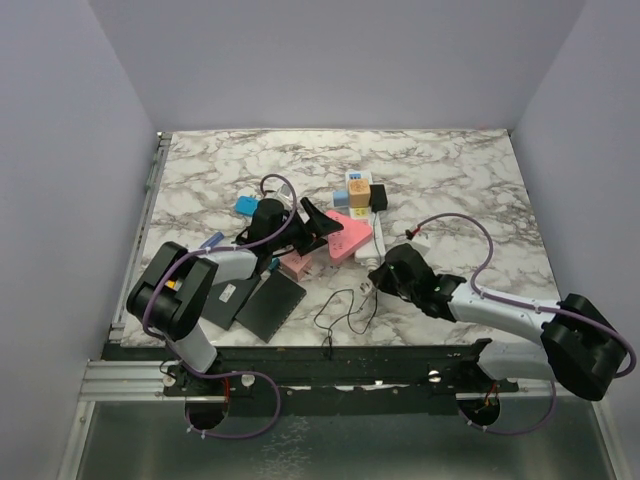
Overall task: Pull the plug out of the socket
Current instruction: Pick up the socket from the center of the board.
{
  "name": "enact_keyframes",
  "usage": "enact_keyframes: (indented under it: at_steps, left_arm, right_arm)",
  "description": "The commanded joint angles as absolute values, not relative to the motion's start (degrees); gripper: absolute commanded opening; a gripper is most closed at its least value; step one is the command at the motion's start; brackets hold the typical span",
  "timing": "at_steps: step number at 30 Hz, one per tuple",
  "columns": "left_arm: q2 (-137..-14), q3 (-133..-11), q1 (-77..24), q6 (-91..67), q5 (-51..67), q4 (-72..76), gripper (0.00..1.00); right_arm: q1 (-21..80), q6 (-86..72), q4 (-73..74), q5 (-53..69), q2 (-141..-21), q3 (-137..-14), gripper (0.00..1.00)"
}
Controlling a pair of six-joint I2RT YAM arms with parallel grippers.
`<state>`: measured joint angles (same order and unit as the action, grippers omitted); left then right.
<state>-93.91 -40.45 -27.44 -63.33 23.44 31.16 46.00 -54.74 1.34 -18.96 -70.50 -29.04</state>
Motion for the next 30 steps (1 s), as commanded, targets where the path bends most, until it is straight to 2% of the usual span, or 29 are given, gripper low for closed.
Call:
enact_keyframes:
  at_steps: [1, 7, 18, 30]
  left_arm:
    - [-96.14, -39.5, -28.39, -66.52, 25.63, 35.78, 0.83]
    - [-96.82, -37.84, -28.48, -68.39, 24.58, 37.53, 0.81]
    - [-96.83, -37.52, -29.36, -68.82, 23.62, 37.26, 0.89]
    - [-91.76, -40.07, -29.38, -63.91, 20.84, 26.82, 0.92]
  right_arm:
    - [45.32, -56.83, -2.9, -17.77, -67.89, -29.09, 0.0]
    - [44.83, -58.11, -2.53, -17.29, -65.55, -28.99, 0.0]
    - [44.48, -59.07, -0.69, -18.74, -62.71, -29.97, 0.0]
    - [43.37, -57.58, 2.9, -22.19, -60.02, -32.55, 0.0]
